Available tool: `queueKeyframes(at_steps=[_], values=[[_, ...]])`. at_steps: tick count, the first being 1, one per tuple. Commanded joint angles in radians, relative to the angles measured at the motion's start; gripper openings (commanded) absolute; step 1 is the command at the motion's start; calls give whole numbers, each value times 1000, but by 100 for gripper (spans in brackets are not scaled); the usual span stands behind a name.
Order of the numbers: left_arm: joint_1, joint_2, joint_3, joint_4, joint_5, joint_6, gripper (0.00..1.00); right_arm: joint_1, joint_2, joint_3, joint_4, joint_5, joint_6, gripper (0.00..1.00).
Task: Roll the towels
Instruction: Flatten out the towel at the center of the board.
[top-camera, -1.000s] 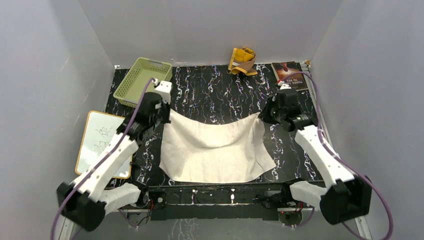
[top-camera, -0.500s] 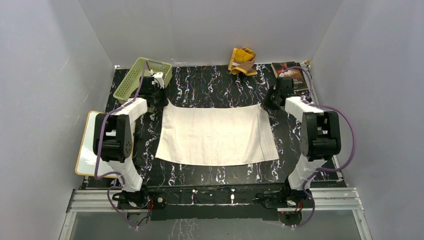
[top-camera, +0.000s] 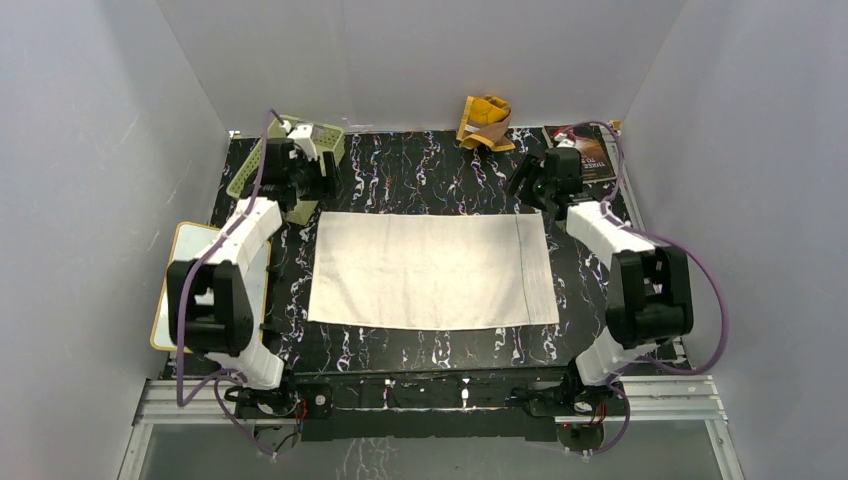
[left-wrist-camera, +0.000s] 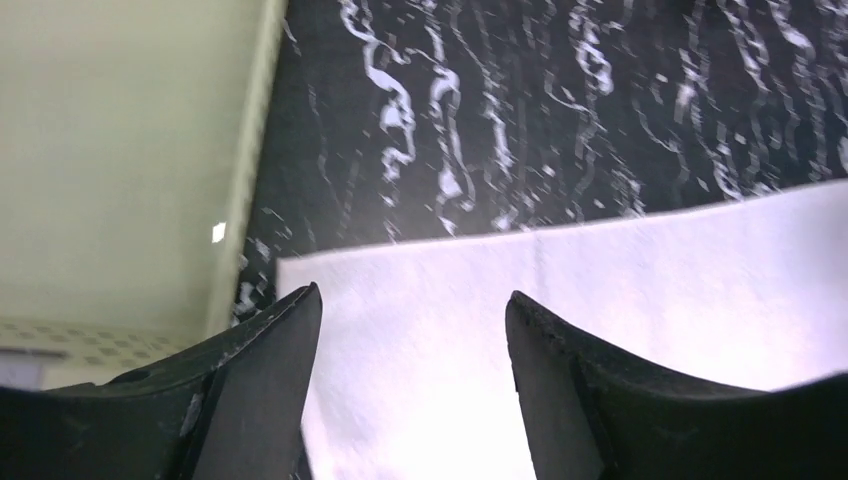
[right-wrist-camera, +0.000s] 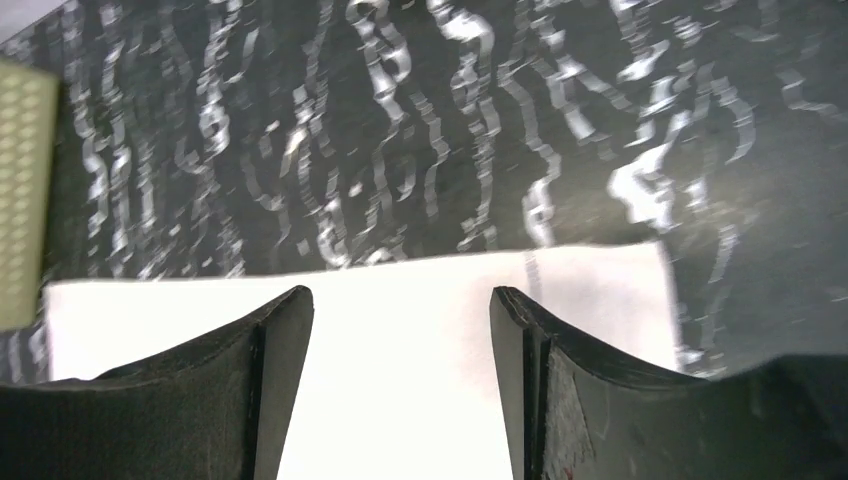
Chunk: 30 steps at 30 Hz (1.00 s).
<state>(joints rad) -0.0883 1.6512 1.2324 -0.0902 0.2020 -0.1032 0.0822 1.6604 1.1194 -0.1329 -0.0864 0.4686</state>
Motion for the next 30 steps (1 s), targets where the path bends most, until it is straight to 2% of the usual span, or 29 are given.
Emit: queueKeyframes(at_steps=[1,7,9,12,15,20,21,24,30], values=[[-61,-137,-160,-49,68,-86,64,46,-69,-136,106,-32,106,62],[-70,-253,-407,15,42,-260,63,34,-123,-292,74,-104,119,61],[-69,-271,-422,-1,24,-261,64,20,-162,-340,80,-100,109,62],[-67,-266,-360,-34,28,-185,68,-30,-212,-347,75,-83,24,64],[-46,-181,-243,-81,90,-94,72,-50,-203,-262,35,-17,-77,71],[-14,19,-2,-231,156,26,59,-55,1,-3,-115,148,-258,71],[-8,42,24,-246,152,38,58,-56,55,92,-171,172,-289,69],[10,77,68,-248,147,53,57,-59,196,242,-292,186,-358,66],[24,116,115,-268,175,64,57,-61,287,336,-355,209,-400,60]])
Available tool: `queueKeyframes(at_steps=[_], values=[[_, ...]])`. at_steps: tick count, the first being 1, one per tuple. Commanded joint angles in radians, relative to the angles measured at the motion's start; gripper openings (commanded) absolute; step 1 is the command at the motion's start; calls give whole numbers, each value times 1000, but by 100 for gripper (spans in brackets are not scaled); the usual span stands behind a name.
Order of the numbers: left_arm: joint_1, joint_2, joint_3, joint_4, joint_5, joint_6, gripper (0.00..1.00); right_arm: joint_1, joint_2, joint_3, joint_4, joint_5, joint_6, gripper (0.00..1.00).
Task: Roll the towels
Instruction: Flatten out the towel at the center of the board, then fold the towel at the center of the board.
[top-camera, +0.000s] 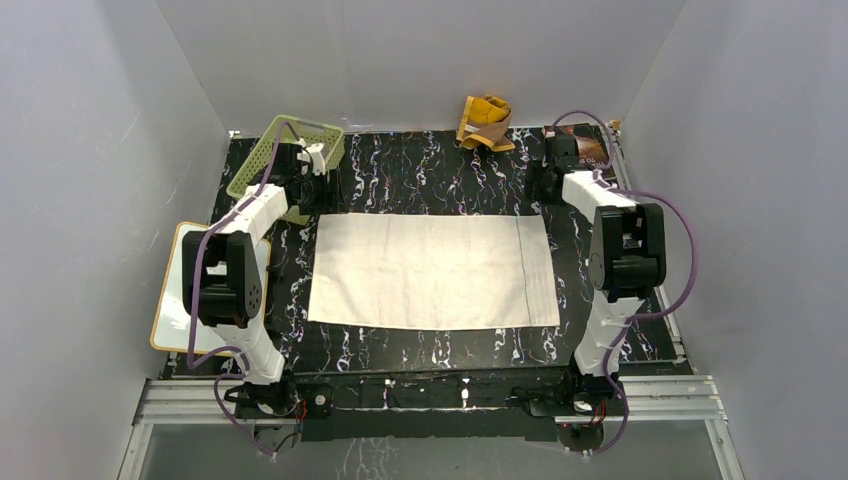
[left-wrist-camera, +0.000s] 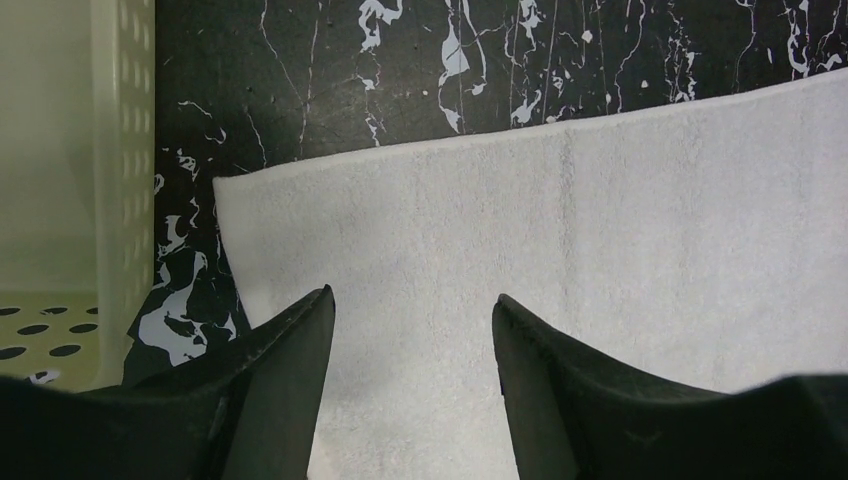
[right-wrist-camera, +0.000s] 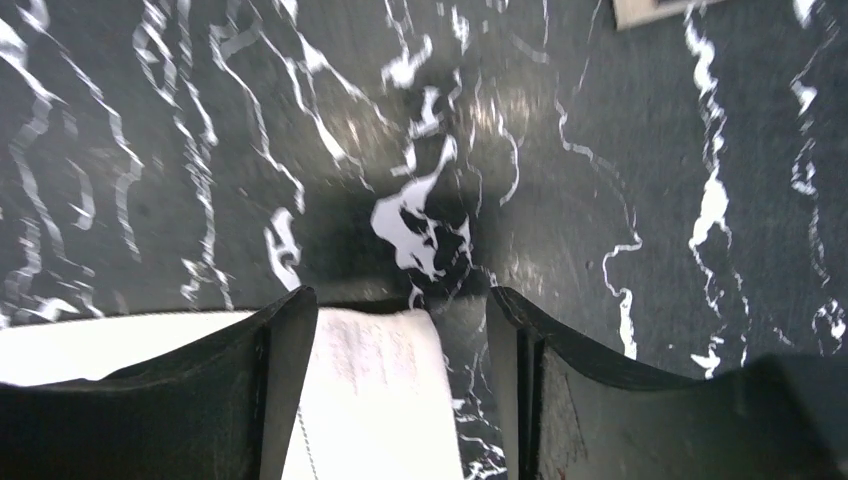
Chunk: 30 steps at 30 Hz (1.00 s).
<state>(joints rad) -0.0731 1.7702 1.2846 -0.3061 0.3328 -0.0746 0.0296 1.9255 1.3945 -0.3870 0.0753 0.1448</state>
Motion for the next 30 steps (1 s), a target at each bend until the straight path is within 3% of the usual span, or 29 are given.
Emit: queueKeyframes(at_steps=[1,9,18,22,26,30], values=[[9,2,69,-58,44,39,57,-8,26,63,-107,43,-78,59],[16,6,79,-50,55,27,57,-10,-18,-93,-39,0,-68,56],[18,11,85,-45,61,6,55,-22,51,-95,-21,-2,-79,46],[19,9,81,-47,50,7,55,-65,52,-126,3,-35,-76,38],[22,12,70,-28,46,3,56,-88,38,-125,-2,-37,-44,16],[27,38,77,-4,43,13,57,-96,8,-109,-16,30,-32,13]])
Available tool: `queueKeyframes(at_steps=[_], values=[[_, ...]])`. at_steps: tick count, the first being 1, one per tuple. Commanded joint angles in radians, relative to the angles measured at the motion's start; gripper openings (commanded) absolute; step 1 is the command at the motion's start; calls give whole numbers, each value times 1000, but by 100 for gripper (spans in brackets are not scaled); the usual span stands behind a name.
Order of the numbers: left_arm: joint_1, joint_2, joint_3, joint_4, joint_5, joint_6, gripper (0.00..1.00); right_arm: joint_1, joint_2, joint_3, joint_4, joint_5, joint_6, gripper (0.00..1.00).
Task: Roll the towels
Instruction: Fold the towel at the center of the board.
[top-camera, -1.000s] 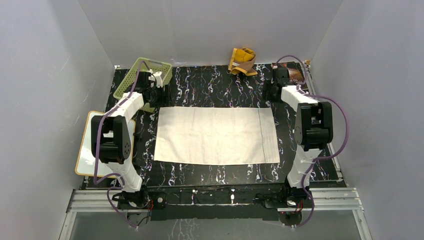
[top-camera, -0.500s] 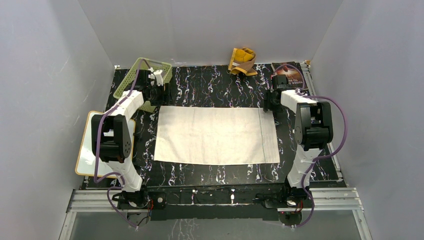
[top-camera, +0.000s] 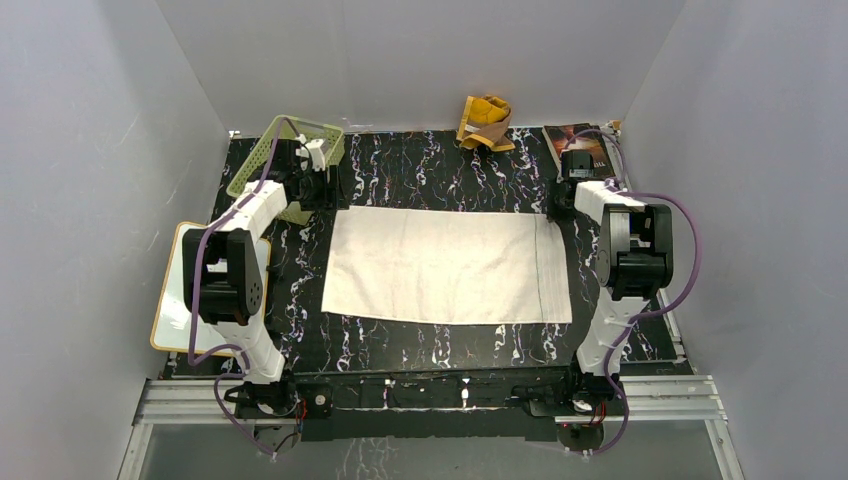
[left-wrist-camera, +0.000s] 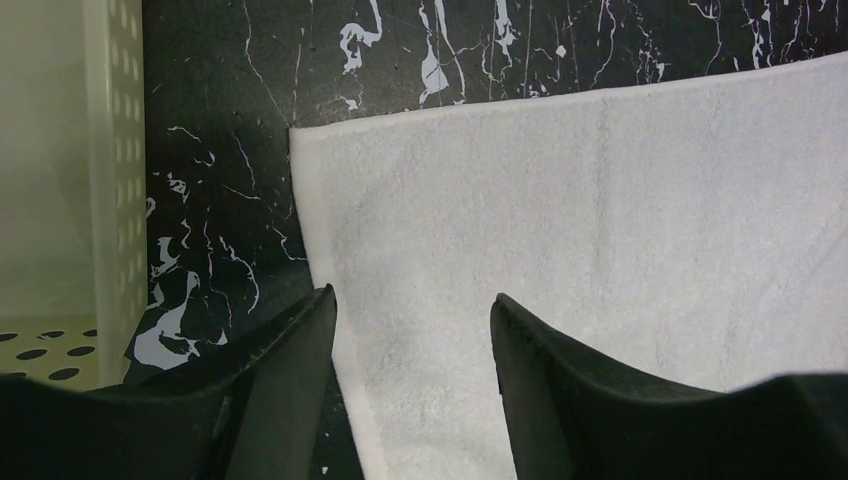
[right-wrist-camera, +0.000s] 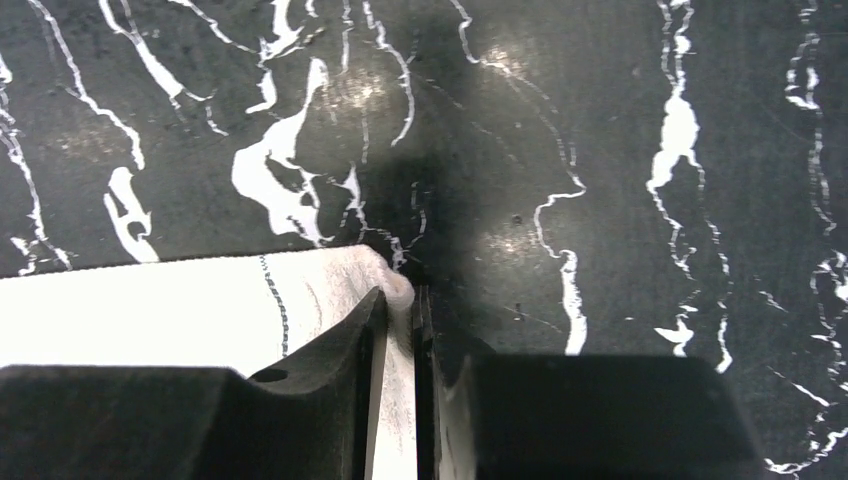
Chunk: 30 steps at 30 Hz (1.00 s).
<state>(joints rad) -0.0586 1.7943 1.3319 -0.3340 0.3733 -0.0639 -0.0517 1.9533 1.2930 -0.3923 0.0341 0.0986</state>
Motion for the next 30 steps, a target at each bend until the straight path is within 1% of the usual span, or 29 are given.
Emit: queueKeyframes(at_steps=[1,4,8,14,18,23,25,30], values=[[14,23,33,35,5,8,57,-17,-29,-2,-13,85,15,10],[14,69,51,71,16,22,58,-20,-36,15,-16,101,15,0],[14,163,108,102,33,30,57,-20,-27,45,-25,70,20,0],[12,273,181,145,-22,9,56,-20,-37,45,-29,55,6,0],[-4,302,168,199,-91,12,55,-20,-61,22,-16,10,20,0],[-65,315,135,209,-256,90,52,-20,-86,-9,-4,3,21,0],[-87,312,108,217,-300,110,51,-20,-94,-6,-6,9,21,0],[-108,299,36,235,-334,134,49,-20,-107,2,-11,-4,28,0]])
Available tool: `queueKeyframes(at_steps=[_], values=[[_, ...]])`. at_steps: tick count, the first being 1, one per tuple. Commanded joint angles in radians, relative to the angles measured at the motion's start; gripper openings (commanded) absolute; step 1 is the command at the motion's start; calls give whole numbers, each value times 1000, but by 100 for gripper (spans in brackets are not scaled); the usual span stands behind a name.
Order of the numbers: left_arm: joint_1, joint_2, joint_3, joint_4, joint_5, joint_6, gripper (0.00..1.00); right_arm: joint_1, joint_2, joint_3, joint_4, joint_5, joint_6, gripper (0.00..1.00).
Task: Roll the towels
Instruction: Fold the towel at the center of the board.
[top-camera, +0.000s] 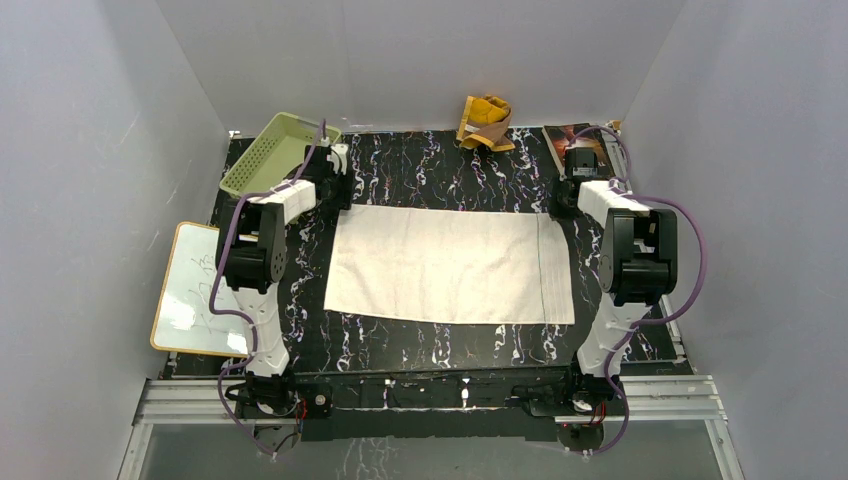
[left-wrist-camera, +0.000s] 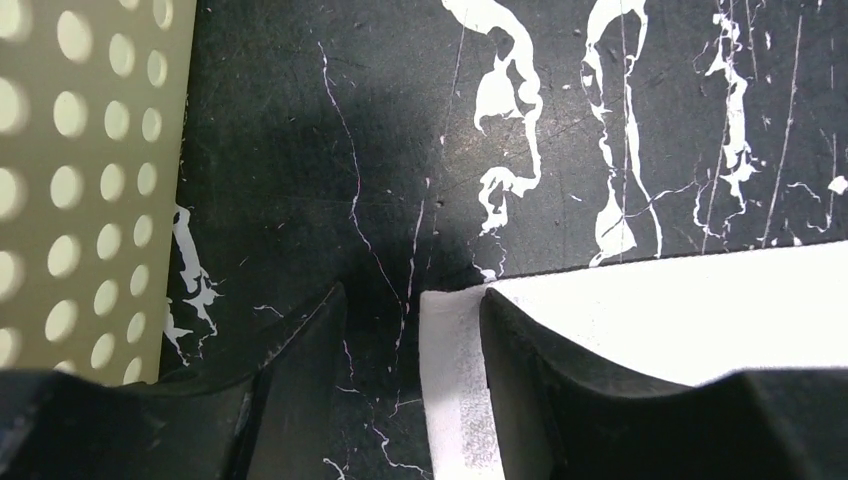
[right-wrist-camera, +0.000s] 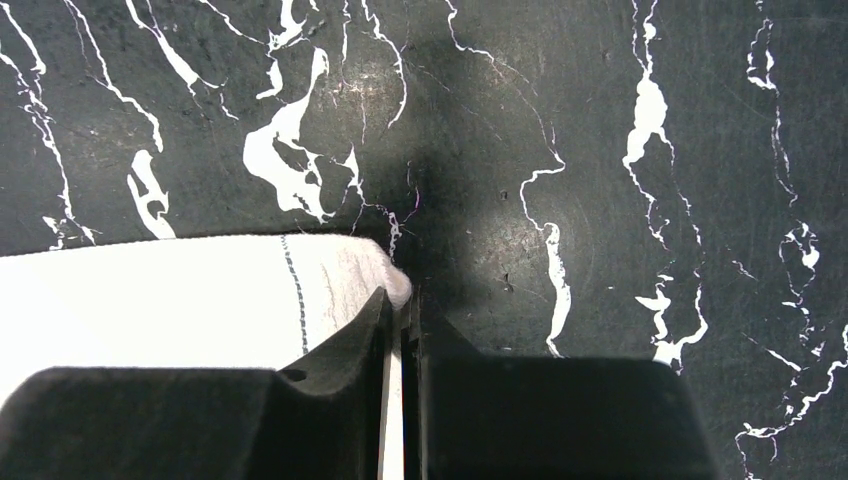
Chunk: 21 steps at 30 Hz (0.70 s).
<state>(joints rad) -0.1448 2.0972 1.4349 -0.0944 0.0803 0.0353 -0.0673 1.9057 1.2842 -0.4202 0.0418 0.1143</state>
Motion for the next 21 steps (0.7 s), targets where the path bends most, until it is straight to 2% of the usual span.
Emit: queueKeyframes(at_steps=[1,4,6,7,12,21], values=[[-24,-4,-78,-5,-47,40,48,-4,-61,12,17,-14,15,0],[-25,2,-94,-10,-47,47,40,-4,-72,7,18,-23,22,0],[-26,7,-106,-6,-29,47,11,-5,-78,2,22,-27,34,0],[-26,7,-115,-1,-18,41,0,-4,-82,1,24,-29,41,0],[-12,-27,-139,41,81,0,0,-4,-88,9,36,-49,72,0],[80,-229,-88,80,83,-29,0,-4,-129,69,82,-35,128,0]])
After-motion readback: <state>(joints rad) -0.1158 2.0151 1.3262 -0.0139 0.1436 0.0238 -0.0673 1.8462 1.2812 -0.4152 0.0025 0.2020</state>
